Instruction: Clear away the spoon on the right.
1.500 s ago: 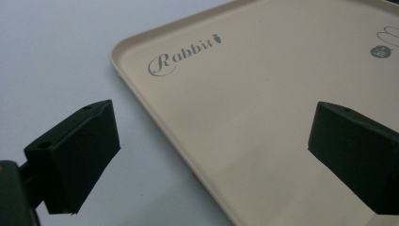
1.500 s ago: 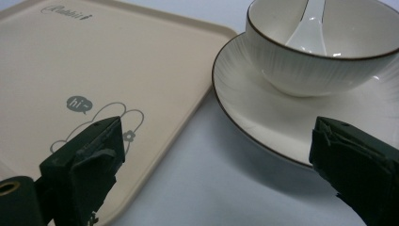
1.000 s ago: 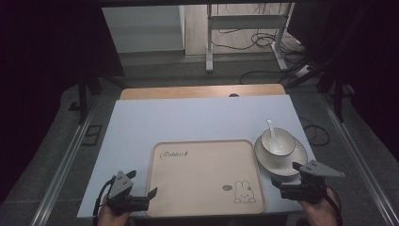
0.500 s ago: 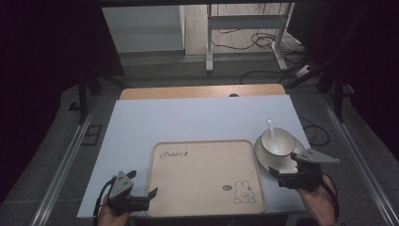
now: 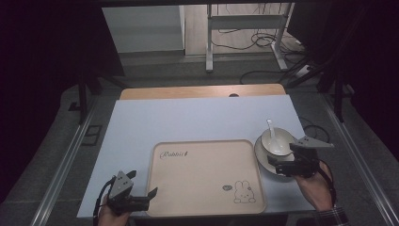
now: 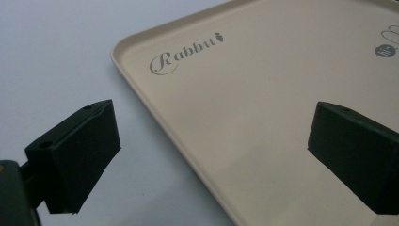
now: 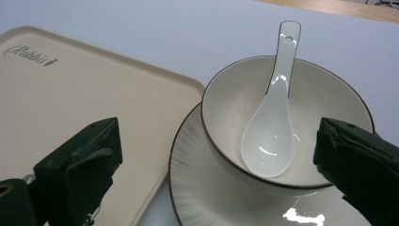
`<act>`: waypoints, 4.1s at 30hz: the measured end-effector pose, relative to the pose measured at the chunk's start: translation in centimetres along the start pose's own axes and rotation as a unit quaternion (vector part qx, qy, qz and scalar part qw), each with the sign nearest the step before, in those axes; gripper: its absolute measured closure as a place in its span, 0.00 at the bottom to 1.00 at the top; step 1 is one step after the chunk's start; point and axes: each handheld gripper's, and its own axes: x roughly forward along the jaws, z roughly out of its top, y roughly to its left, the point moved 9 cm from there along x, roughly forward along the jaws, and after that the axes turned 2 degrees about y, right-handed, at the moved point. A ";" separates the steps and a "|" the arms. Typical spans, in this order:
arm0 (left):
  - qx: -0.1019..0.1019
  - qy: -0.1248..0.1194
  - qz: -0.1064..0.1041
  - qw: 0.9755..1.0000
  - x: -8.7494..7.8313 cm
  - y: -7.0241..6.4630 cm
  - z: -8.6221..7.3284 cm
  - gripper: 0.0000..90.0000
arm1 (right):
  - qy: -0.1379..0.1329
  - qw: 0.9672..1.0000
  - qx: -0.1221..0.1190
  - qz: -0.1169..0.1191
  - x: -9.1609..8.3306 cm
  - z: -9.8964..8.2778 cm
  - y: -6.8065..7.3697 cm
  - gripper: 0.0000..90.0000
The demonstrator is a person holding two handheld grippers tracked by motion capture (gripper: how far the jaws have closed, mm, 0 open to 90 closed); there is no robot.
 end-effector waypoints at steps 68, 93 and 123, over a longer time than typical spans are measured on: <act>0.004 0.004 -0.001 1.000 0.0 0.0 0.0 0.03 | 0.108 0.994 0.008 -0.031 7.0 3.0 -4.7 0.96; 0.004 0.004 0.000 1.000 0.1 0.0 0.0 0.03 | 0.089 0.996 -0.004 -0.011 3.4 5.4 -4.4 0.96; 0.006 0.006 0.001 1.000 0.1 0.0 -0.1 0.03 | 0.110 0.989 -0.058 0.077 -1.7 8.0 2.0 0.96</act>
